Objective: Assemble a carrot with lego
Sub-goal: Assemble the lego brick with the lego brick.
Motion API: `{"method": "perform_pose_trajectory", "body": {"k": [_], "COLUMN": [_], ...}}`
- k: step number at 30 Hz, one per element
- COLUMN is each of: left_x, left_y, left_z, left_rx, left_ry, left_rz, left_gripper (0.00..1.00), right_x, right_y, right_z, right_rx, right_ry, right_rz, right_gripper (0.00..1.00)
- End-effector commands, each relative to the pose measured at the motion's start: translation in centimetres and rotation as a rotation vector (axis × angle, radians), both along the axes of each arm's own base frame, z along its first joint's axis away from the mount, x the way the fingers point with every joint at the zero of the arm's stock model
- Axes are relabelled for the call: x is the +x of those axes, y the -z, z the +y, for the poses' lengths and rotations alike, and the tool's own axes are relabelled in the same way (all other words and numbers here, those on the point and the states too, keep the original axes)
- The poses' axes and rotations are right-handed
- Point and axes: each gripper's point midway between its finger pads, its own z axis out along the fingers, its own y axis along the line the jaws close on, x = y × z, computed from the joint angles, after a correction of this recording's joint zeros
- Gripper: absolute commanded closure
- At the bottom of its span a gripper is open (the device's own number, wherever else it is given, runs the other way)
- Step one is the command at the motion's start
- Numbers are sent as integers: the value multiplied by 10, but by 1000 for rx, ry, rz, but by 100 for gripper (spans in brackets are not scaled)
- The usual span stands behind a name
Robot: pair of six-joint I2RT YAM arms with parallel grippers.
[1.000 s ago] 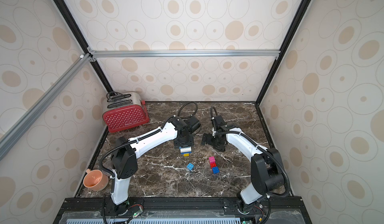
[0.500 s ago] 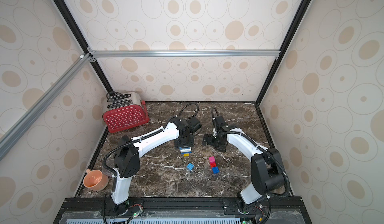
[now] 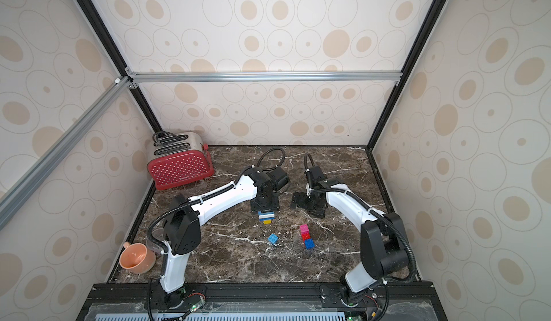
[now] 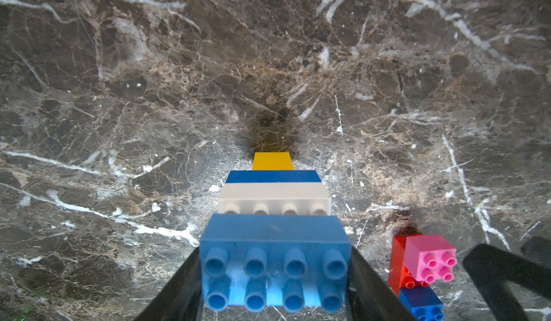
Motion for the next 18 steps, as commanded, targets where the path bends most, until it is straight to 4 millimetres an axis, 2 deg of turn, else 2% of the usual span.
{"method": "perform_pose_trajectory", "body": {"k": [1,12,18], "left_x": [-4,-3,-9], "left_y": [9,16,25], "left_z": [4,5,3], "left_rx": [46,65,55], "left_ry": [7,14,31], "left_rz": [21,19,56], "left_gripper": [51,50,51], "right_x": [-4,-4,-4], "right_y": [-4,-4,-6], "right_z": [-5,-5,-6], "right_rx": [-1,-1,-6], "right_ry": [2,2,2], "right_rz": [-6,-5,-5], "right_gripper": [1,1,1]}}
